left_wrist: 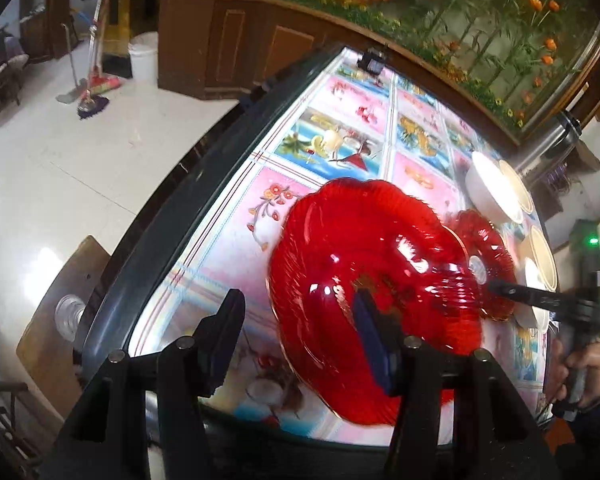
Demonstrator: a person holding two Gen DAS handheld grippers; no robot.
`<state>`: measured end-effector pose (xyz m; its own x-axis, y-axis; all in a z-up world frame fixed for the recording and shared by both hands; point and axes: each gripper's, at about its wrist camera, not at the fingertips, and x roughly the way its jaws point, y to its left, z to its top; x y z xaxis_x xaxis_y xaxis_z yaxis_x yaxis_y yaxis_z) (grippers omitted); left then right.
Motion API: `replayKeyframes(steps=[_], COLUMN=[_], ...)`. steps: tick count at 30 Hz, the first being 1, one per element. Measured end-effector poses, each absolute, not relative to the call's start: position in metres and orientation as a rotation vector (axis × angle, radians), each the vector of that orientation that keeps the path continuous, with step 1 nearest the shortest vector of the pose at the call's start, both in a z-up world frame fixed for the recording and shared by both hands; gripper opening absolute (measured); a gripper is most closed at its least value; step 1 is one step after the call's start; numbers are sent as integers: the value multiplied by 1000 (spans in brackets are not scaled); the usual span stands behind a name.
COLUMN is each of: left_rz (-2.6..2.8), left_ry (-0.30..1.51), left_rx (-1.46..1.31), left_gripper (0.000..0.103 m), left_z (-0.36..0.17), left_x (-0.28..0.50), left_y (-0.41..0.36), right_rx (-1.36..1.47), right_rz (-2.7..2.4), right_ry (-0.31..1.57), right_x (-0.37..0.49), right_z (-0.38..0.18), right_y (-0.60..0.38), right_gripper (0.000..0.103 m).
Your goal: Organize plates and bowls
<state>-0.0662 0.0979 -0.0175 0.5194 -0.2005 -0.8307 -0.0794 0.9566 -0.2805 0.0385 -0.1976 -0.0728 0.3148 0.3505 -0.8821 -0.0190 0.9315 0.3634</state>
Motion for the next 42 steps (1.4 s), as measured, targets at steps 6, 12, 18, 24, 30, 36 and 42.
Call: replayKeyframes(steps=[6,12,18,24,30,36,42], left_rz=[-63,-89,-107,-125,-198,-240,-279], left_ry=[1018,1040,1088,1150,1184,1268,1303], left_rx=[-294,-270,-258,-271,-251,-173,-109], left_gripper=[55,55,55,55,55,55,51], left_z=[-5,1,0,-16,-24,-44,-64], left_x=[-102,-120,-141,-137,-113,-94,-88], left_y=[48,-21,-78,-98,-115,-124,-135], right_rx=[252,231,164,174,330,416,462], right_rz=[332,479,629,579,491,434,413], right_ry=[1274,1346,1342,1259,1270,1279,1306], right_x=[23,-22,-83,-101,-98,-93,-89], right_z=[-92,-95,-80,-59,-64,-75,-87], right_y=[-211,-229,-258,-303,-340,-344,-335], right_gripper=[11,11,11,11,11,22,44])
